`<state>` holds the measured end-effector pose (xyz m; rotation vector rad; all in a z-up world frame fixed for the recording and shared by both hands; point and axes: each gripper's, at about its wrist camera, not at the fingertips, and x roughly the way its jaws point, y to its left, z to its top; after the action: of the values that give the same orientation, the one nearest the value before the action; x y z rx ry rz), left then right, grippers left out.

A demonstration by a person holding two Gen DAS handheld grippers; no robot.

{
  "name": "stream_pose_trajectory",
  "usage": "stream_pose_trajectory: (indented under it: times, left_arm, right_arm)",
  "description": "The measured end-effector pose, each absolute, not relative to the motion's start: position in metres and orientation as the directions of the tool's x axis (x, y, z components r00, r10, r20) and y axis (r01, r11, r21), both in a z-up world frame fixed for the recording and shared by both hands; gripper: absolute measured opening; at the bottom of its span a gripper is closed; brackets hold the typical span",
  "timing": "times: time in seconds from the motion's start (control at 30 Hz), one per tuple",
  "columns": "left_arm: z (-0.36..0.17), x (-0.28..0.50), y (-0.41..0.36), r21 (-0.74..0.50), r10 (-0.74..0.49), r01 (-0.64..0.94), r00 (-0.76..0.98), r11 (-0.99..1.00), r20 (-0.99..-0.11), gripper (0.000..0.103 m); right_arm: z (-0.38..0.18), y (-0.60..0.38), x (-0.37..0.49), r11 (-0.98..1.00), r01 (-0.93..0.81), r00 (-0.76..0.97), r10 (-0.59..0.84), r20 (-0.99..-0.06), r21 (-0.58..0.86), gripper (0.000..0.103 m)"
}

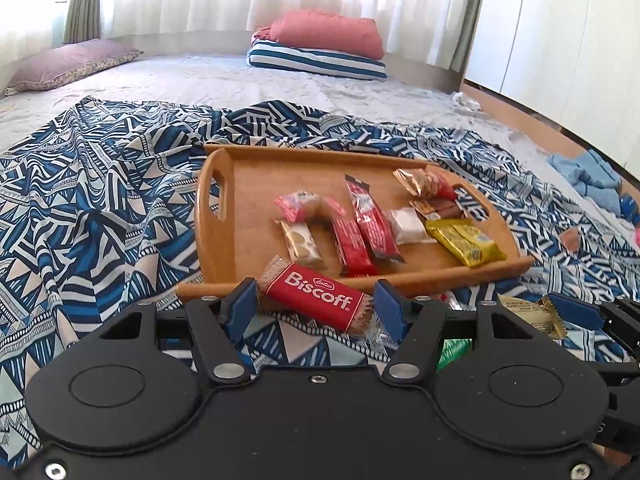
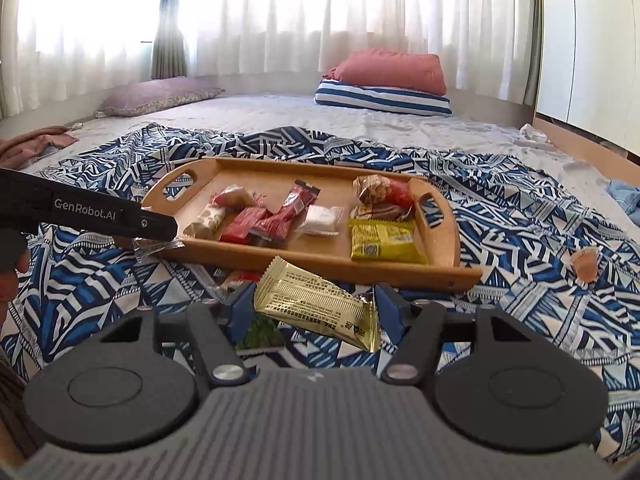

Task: Organize snacks
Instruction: 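Grasp the gold packet with the right tool while the left tool grasps the red Biscoff packet, then carry both packets over the wooden tray and open both tools to release them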

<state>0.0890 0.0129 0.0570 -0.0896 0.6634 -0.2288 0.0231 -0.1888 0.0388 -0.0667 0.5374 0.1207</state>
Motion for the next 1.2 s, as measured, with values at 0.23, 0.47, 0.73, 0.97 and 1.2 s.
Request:
stream_pose_trajectory:
  times: [0.23, 0.47, 0.73, 0.97, 1.2]
  left_arm:
    - [0.059, 0.102, 0.017, -0.154, -0.227, 0.168, 0.769, 0.974, -0.597, 0.061]
    - [0.056, 0.122, 0.024, -0.204, -0.215, 0.111, 0.761, 0.973, -0.612, 0.061]
    - [0.060, 0.161, 0.027, -0.233, -0.212, 0.083, 0.766, 0.969, -0.608, 0.061]
    - [0.072, 0.223, 0.029, -0.295, -0.220, 0.034, 0.749, 0.955, -0.625, 0.061]
    - [0.062, 0.280, 0.011, -0.284, -0.205, 0.006, 0.706, 0.959, -0.678, 0.061]
  right_arm:
    - [0.050, -0.188, 0.044, 0.989, -0.144, 0.858, 0.104, -0.504, -0.040, 0.066]
    - [0.059, -0.189, 0.072, 0.987, -0.154, 0.856, 0.112, -0.505, -0.041, 0.066]
    - [0.073, -0.188, 0.117, 0.982, -0.184, 0.847, 0.134, -0.514, -0.047, 0.066]
    - [0.074, -0.173, 0.150, 0.968, -0.229, 0.847, 0.144, -0.512, -0.107, 0.066]
    - [0.062, -0.160, 0.164, 0.957, -0.266, 0.836, 0.170, -0.522, -0.114, 0.066]
